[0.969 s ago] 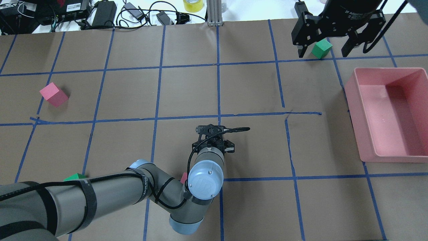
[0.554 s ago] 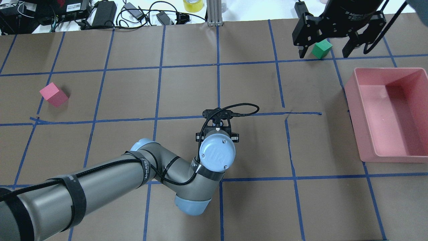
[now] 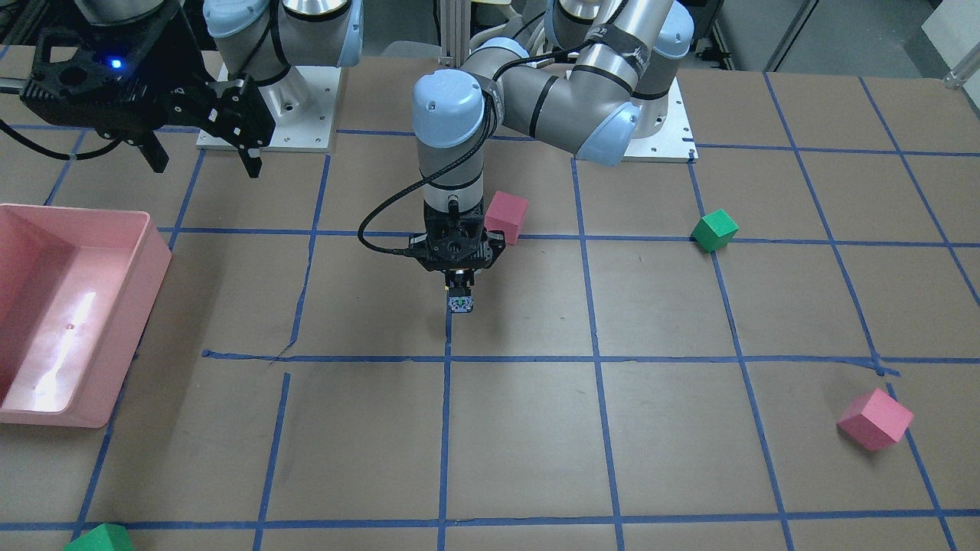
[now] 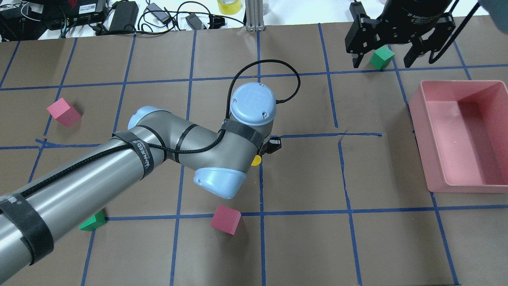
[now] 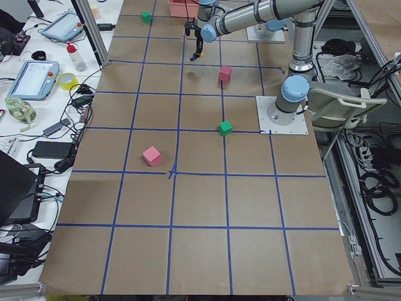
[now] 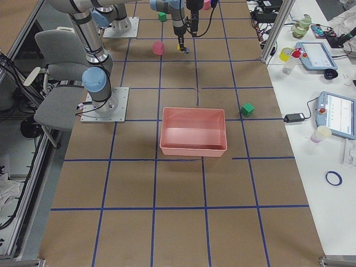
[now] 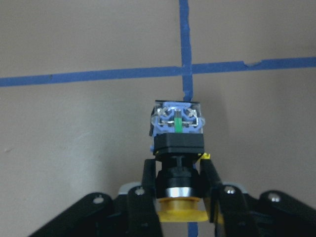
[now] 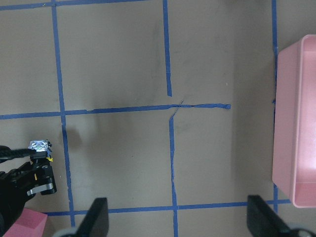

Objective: Align button upright
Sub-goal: 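Rotate the left gripper to turn the button cap-up above the table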

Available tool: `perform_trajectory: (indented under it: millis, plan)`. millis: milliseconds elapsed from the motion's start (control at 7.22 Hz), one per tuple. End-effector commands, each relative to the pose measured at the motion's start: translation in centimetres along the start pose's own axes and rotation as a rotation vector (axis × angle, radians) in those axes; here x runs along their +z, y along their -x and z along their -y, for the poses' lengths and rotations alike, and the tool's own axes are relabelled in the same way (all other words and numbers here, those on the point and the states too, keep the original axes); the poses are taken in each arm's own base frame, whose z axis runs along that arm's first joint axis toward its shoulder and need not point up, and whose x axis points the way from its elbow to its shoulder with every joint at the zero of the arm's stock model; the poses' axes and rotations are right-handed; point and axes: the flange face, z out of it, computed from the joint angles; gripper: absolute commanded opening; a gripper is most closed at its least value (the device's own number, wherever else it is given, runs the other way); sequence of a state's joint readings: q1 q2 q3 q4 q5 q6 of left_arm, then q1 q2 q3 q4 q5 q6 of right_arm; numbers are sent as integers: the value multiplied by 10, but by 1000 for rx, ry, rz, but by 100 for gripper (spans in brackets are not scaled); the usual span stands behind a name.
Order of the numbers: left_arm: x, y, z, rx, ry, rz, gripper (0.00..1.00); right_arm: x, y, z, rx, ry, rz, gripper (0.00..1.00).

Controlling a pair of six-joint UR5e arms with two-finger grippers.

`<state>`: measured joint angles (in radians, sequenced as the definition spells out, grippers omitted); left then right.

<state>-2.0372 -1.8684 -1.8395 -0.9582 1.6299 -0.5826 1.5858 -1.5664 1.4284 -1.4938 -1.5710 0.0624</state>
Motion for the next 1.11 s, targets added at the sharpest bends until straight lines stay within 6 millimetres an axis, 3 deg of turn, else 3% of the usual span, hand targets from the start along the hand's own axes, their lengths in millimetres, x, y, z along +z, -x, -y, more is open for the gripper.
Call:
perform_trajectory:
  millis: [0, 138, 415, 554, 692, 831, 969]
  plan:
    - [-12, 10, 22, -321, 173, -98, 0, -2, -1, -3, -1, 2, -11, 100]
    - [-7, 15, 31, -467, 257, -160, 0, -2, -1, -2, -1, 2, -11, 100]
    - [9, 33, 46, -584, 402, -206, 0, 5, 0, -1, -5, 16, -10, 100]
    - [16, 59, 68, -669, 500, -271, 0, 7, 0, -1, -9, 20, -15, 100]
    - [30, 70, 79, -685, 547, -295, 0, 5, -1, -2, -8, 11, -14, 100]
    - [36, 67, 90, -665, 575, -350, 0, 5, 0, -1, -9, 11, -14, 100]
    - [33, 77, 114, -707, 599, -421, 0, 4, 1, -2, -9, 8, -11, 100]
